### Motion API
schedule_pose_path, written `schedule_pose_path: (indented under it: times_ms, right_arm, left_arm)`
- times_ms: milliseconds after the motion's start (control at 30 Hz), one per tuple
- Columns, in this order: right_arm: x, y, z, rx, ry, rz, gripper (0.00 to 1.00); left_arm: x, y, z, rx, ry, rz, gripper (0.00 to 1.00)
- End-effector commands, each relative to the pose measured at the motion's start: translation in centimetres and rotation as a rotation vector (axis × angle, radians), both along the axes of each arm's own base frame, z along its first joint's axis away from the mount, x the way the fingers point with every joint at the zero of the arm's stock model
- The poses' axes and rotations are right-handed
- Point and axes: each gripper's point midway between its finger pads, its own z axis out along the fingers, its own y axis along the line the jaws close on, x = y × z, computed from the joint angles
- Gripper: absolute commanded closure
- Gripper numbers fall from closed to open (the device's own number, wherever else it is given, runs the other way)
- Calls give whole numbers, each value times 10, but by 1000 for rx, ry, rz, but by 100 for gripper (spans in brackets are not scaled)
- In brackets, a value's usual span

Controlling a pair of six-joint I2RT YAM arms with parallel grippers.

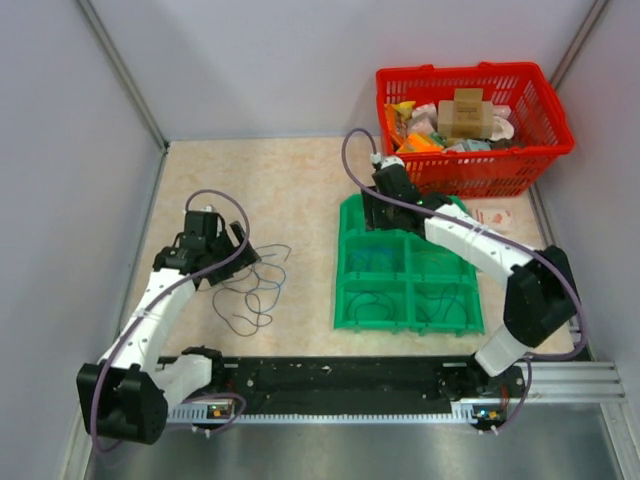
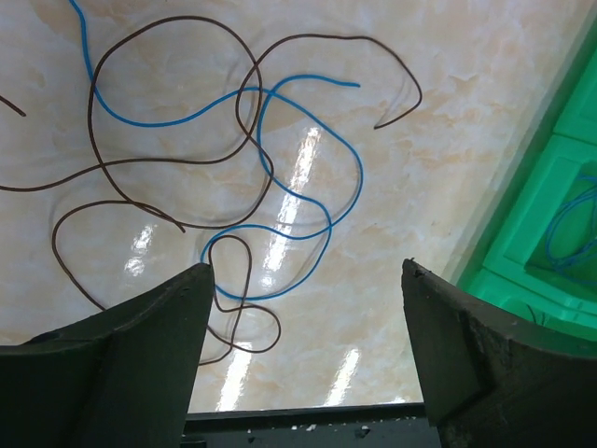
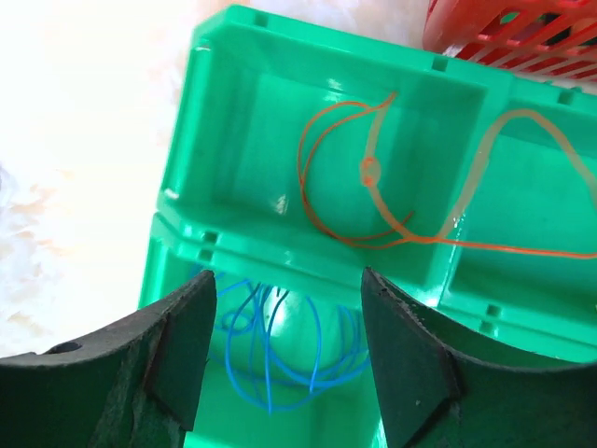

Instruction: Untangle the cables

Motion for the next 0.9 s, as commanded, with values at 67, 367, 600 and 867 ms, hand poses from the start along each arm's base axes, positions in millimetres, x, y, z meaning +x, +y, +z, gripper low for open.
schedule_pose_path:
  times_ms: [67,367,600,867]
  right_arm:
    - [-26,10,63,104,-65,108,36]
    - [-4,-51,50,79,-62,-127,37]
    - [20,-80,28,208,-94,-432,37]
    - [29,-64,5,495,-52,-635,34]
  left_arm:
    - [11,-7,-9,-1,54,-70,25]
    - [18,-25,-16,-85,62,-114,34]
    - [16,-28,-16,-101,53,-135,34]
    - [13,-29,-15,-107,44,-144,34]
